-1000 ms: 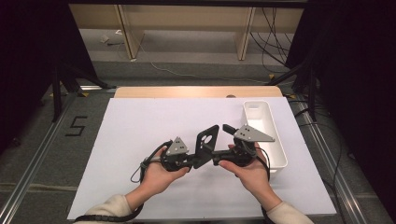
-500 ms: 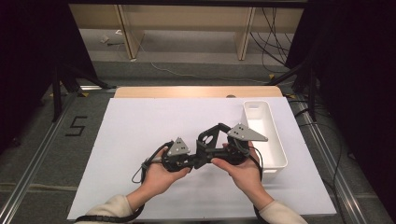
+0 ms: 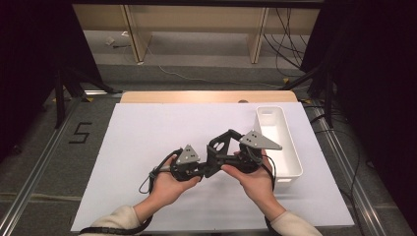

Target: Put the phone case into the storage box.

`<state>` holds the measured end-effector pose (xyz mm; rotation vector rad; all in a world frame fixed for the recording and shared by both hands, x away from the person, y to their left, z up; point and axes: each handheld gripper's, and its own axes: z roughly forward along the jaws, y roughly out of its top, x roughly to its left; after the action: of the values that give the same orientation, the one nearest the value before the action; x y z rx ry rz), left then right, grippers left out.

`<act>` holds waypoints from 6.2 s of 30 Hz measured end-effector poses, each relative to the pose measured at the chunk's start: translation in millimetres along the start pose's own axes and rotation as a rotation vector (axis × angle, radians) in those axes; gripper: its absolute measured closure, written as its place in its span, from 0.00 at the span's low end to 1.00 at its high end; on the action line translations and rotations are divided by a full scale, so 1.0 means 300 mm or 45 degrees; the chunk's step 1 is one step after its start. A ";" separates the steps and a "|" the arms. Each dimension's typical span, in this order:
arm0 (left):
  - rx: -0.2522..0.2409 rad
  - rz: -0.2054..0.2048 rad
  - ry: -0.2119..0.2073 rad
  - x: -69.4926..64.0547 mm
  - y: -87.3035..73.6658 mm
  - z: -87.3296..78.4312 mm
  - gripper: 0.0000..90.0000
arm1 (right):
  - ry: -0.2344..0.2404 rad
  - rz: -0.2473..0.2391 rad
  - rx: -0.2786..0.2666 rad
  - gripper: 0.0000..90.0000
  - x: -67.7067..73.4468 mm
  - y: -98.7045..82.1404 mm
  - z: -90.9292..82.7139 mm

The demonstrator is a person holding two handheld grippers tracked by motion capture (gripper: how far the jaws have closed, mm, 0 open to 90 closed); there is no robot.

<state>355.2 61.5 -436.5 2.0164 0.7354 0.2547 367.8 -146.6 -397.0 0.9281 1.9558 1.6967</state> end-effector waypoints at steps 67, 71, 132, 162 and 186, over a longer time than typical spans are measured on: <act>-0.191 0.112 0.154 0.091 -0.094 -0.231 0.00 | -0.080 -0.041 -0.051 0.17 -0.059 0.072 -0.070; -0.187 0.112 0.155 0.090 -0.097 -0.226 0.00 | -0.088 -0.040 -0.059 0.17 -0.066 0.080 -0.076; -0.191 0.081 0.184 0.110 -0.131 -0.239 0.00 | -0.322 -0.045 -0.215 0.18 -0.262 0.230 -0.189; -0.195 0.070 0.188 0.114 -0.130 -0.239 0.00 | -0.499 -0.079 -0.191 0.18 -0.356 0.245 -0.240; -0.200 0.067 0.189 0.115 -0.131 -0.240 0.00 | -0.548 -0.076 -0.163 0.18 -0.386 0.232 -0.251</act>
<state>334.6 148.0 -434.6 1.8833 0.7316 0.4824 414.7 -277.8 -329.8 1.0706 1.5585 1.4259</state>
